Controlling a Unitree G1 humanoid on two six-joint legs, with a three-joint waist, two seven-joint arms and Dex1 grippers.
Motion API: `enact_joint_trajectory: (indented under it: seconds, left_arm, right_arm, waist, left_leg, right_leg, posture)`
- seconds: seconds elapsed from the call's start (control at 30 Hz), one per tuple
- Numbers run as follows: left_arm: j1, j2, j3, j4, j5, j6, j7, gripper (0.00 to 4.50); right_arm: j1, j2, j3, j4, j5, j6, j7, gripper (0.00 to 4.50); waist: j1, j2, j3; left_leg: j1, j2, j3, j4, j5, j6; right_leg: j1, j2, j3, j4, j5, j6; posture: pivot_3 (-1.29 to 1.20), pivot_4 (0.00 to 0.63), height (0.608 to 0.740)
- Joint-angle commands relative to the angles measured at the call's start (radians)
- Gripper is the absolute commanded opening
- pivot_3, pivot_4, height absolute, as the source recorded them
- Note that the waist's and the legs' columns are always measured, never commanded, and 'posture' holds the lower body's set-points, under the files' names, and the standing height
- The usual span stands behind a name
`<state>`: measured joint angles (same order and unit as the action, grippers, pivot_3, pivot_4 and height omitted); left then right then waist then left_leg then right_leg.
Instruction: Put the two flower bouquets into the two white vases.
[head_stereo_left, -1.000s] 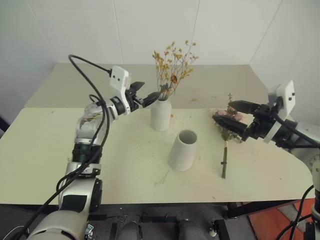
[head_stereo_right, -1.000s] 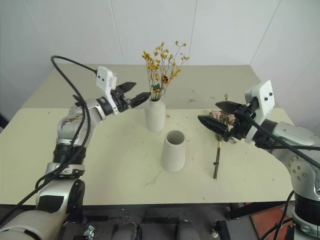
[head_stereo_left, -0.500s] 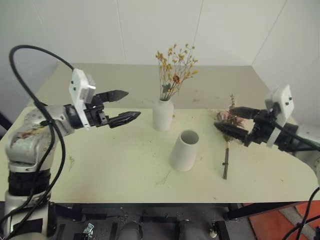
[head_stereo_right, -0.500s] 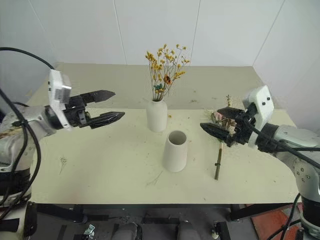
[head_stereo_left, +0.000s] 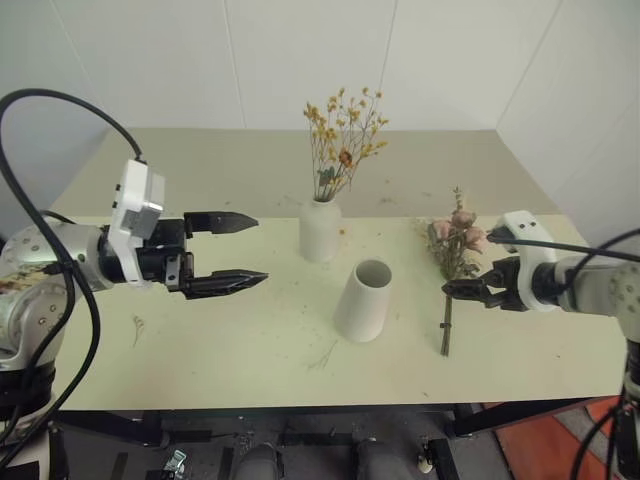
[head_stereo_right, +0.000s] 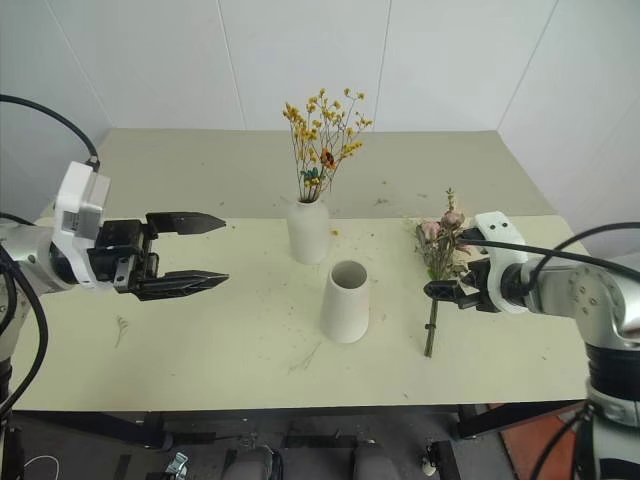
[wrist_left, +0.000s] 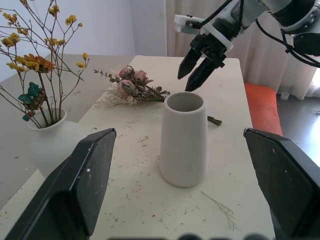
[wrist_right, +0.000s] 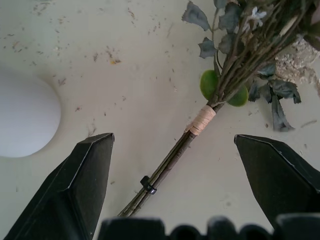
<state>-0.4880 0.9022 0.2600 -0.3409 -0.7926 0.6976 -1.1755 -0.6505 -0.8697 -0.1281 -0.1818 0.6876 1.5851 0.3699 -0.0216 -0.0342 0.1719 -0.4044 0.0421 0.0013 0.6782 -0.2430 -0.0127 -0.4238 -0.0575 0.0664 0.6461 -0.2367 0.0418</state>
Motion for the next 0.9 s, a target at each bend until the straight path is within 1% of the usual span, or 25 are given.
enact_joint_trajectory:
  seconds: [0.03, 0.2, 0.37, 0.47, 0.63, 0.77, 0.8, 0.83, 0.9]
  left_arm:
    - [0.006, 0.005, 0.024, -0.031, -0.030, -0.013, 0.007, 4.47]
    - [0.007, 0.013, 0.021, -0.038, -0.032, -0.021, 0.011, 4.47]
    - [0.008, 0.012, 0.032, -0.048, -0.046, -0.017, 0.027, 4.47]
    - [0.017, 0.017, 0.043, -0.059, -0.061, -0.010, 0.039, 4.50]
    - [0.041, 0.024, 0.057, -0.076, -0.070, -0.008, 0.056, 4.50]
    - [0.047, 0.026, 0.055, -0.076, -0.076, -0.010, 0.061, 4.50]
    - [0.047, 0.028, 0.054, -0.075, -0.077, -0.010, 0.060, 4.50]
    - [0.047, 0.030, 0.053, -0.074, -0.079, -0.010, 0.059, 4.50]
    - [0.046, 0.033, 0.051, -0.069, -0.081, -0.011, 0.055, 4.50]
  right_arm:
    - [-0.055, 0.044, 0.020, 0.098, -0.073, 0.029, -0.072, 4.50]
    - [-0.137, 0.124, 0.064, 0.253, -0.155, 0.022, -0.107, 4.50]
    - [-0.192, 0.195, 0.111, 0.398, -0.247, -0.054, -0.122, 4.50]
    - [-0.189, 0.210, 0.120, 0.432, -0.279, -0.098, -0.111, 3.90]
    - [-0.164, 0.228, 0.077, 0.415, -0.308, -0.109, -0.118, 2.18]
    - [-0.126, 0.233, 0.034, 0.335, -0.314, -0.077, -0.126, 0.80]
    - [-0.119, 0.241, 0.003, 0.312, -0.319, -0.075, -0.138, 0.48]
    - [-0.113, 0.251, -0.028, 0.292, -0.326, -0.076, -0.152, 0.23]
    - [-0.100, 0.275, -0.096, 0.246, -0.332, -0.101, -0.172, 0.22]
  waist:
    - [0.001, 0.000, 0.000]
    - [0.001, 0.000, 0.000]
    - [-0.001, 0.000, 0.000]
    - [-0.001, 0.000, 0.000]
    - [-0.004, 0.000, 0.000]
    - [-0.009, 0.000, 0.000]
    - [-0.011, 0.000, 0.000]
    - [-0.013, 0.000, 0.000]
    - [-0.015, 0.000, 0.000]
  left_leg:
    - [0.000, 0.000, 0.000, 0.000, 0.000, 0.000]
    - [-0.001, 0.000, 0.000, 0.000, 0.000, 0.000]
    - [-0.001, 0.000, 0.000, 0.000, 0.000, 0.000]
    - [-0.001, 0.000, 0.000, 0.000, 0.000, 0.000]
    - [0.000, 0.000, 0.000, 0.000, 0.000, 0.000]
    - [0.000, 0.000, 0.000, 0.000, 0.000, 0.000]
    - [0.000, 0.000, 0.000, -0.001, 0.000, 0.000]
    - [0.000, 0.000, 0.000, -0.001, 0.000, 0.000]
    - [-0.001, 0.000, 0.000, -0.001, 0.000, 0.000]
  right_leg:
    - [0.000, 0.000, 0.000, 0.000, 0.000, 0.000]
    - [-0.001, 0.000, 0.000, 0.000, 0.000, 0.000]
    - [-0.001, 0.000, 0.000, 0.000, 0.000, 0.000]
    - [-0.001, 0.000, 0.000, -0.001, 0.000, 0.000]
    - [-0.001, 0.000, 0.000, 0.000, 0.000, 0.000]
    - [0.000, 0.000, 0.000, 0.000, 0.000, 0.000]
    - [0.000, 0.000, 0.000, 0.000, 0.000, 0.000]
    - [-0.001, 0.000, 0.000, 0.000, 0.000, 0.000]
    - [-0.001, 0.000, 0.000, 0.000, 0.000, 0.000]
  posture:
    - [0.00, 0.150, 0.740]
    - [0.00, 0.150, 0.740]
    - [0.00, 0.150, 0.740]
    - [0.00, 0.150, 0.740]
    - [0.00, 0.150, 0.740]
    - [0.00, 0.150, 0.740]
    - [0.00, 0.150, 0.740]
    - [0.00, 0.150, 0.740]
    - [0.00, 0.150, 0.740]
